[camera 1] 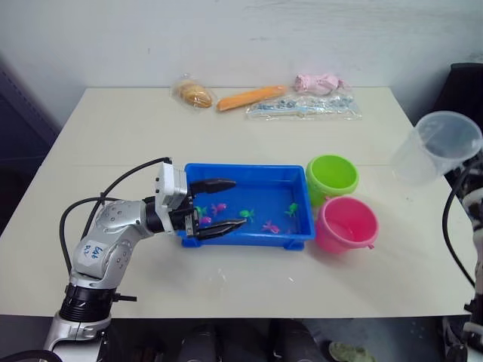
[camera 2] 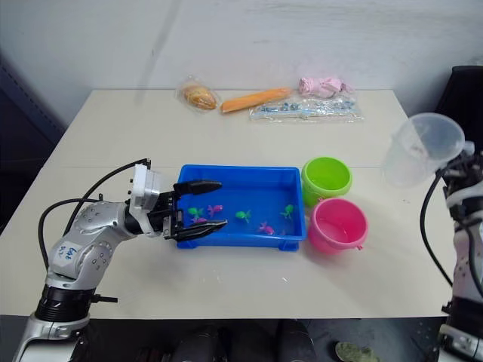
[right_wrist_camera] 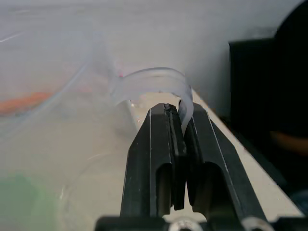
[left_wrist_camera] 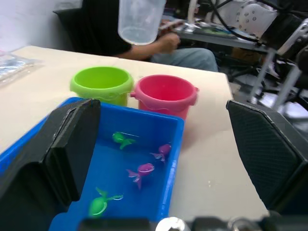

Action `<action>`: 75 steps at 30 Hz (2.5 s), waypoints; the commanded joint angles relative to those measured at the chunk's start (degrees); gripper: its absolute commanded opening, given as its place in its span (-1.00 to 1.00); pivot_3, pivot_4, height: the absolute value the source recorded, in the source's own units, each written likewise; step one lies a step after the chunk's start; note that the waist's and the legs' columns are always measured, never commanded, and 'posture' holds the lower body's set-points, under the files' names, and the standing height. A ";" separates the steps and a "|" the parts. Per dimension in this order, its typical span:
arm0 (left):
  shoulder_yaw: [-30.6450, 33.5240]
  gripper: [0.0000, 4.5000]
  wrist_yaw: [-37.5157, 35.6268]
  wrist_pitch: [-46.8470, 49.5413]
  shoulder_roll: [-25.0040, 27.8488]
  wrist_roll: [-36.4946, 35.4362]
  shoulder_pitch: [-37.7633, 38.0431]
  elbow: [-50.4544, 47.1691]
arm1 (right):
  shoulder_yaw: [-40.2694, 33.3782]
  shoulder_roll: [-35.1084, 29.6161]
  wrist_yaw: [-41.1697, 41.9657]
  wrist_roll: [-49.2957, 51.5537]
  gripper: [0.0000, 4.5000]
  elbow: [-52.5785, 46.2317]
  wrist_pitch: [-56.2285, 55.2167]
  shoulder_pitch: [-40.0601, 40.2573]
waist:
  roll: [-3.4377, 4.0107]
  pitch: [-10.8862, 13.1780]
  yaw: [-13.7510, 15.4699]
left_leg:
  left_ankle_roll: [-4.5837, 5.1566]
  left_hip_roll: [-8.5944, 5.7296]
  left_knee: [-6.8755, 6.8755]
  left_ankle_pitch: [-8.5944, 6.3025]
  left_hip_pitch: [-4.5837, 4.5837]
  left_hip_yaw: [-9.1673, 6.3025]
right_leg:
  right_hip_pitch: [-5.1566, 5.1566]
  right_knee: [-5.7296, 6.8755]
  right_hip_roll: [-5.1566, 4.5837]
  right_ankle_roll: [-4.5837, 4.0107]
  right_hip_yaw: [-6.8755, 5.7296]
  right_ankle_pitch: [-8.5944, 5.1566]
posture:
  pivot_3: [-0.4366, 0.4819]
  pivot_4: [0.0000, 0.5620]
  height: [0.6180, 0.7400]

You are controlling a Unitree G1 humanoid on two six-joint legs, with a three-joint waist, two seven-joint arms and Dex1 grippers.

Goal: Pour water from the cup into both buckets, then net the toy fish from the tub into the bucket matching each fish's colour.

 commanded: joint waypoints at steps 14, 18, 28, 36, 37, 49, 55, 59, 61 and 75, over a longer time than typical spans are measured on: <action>-2.35 1.00 -4.97 1.33 2.82 -1.12 -1.05 -3.52 | 0.67 10.88 -3.11 -9.30 -0.99 12.00 -13.88 1.30 | 0.05 0.02 -0.03 | 0.00 -0.05 -0.01 0.01 -0.02 0.09 | -0.10 0.03 0.01 0.00 0.13 0.00 | -0.05 -0.47 1.00; -2.15 1.00 -4.81 1.81 3.22 -1.22 -0.58 -4.38 | 0.33 11.82 -3.28 -8.98 -0.99 13.74 -14.94 1.33 | 0.05 0.02 -0.17 | 0.00 -0.05 -0.01 0.01 -0.01 0.08 | -0.09 0.04 0.02 0.00 0.15 0.00 | -0.05 -0.47 1.00; -1.92 1.00 -4.00 1.95 3.25 -1.14 0.36 -5.14 | -2.86 14.21 -6.04 -6.05 0.99 3.02 -12.65 10.64 | 0.05 0.02 -0.01 | 0.01 -0.05 -0.01 0.01 -0.02 0.05 | -0.09 0.00 0.00 0.00 0.17 0.00 | -0.05 -0.47 1.00; -1.42 1.00 -3.64 0.71 3.30 0.01 0.70 -3.45 | -3.44 16.55 -4.65 -0.69 0.99 -10.45 -6.81 22.46 | 0.06 0.01 -0.03 | 0.00 -0.03 -0.04 -0.01 0.02 0.04 | -0.09 -0.04 0.00 -0.01 0.19 0.00 | -0.05 -0.47 1.00; -0.81 1.00 -3.66 0.16 3.33 -0.13 0.83 -3.26 | -3.53 16.41 -3.86 0.40 0.99 -12.68 -5.66 24.45 | 0.06 0.01 -0.02 | 0.00 -0.02 -0.06 -0.01 0.03 0.03 | -0.09 -0.05 0.00 -0.02 0.18 -0.01 | -0.05 -0.47 1.00; 16.75 1.00 -4.77 2.00 17.85 -0.43 9.53 6.92 | -2.16 -10.19 38.07 5.91 0.99 -25.76 -9.66 31.37 | -0.23 0.25 -1.42 | 0.30 0.11 -0.20 -0.23 0.19 0.04 | -0.09 -0.15 0.16 -0.09 0.13 -0.05 | -0.05 -0.47 1.00; 31.52 1.00 -4.02 -1.63 18.34 1.17 26.34 7.14 | 9.37 -9.88 45.18 6.82 0.99 -31.23 -10.03 24.13 | -0.30 0.26 -0.89 | 0.04 0.09 -0.18 -0.23 0.05 -0.05 | -0.14 -0.16 -0.11 -0.22 -0.04 -0.12 | -0.05 -0.47 1.00; 40.99 1.00 -0.73 -6.25 13.79 3.11 37.09 11.00 | 16.61 -6.34 46.54 3.01 0.99 -32.10 -13.81 21.57 | -0.32 0.25 -1.00 | 0.11 0.08 -0.17 -0.42 -0.05 -0.04 | -0.11 -0.21 -0.16 -0.22 -0.15 -0.12 | -0.05 -0.47 1.00; 45.64 1.00 2.26 -9.16 11.01 4.34 40.96 14.37 | 19.53 -5.09 46.45 -0.22 0.99 -31.27 -15.51 20.73 | -0.39 0.22 -1.18 | 0.17 0.05 -0.13 -0.48 -0.05 0.01 | -0.08 -0.34 -0.20 -0.21 -0.19 -0.12 | -0.05 -0.47 1.00; 52.67 1.00 16.00 -7.64 5.33 3.41 45.66 19.70 | 22.31 -3.37 46.81 -1.61 0.99 -31.08 -16.71 19.36 | -0.67 0.14 -0.38 | 0.04 0.08 -0.10 -0.70 0.02 -0.19 | -0.02 -0.53 -0.82 -0.25 -0.21 -0.14 | -0.05 -0.47 1.00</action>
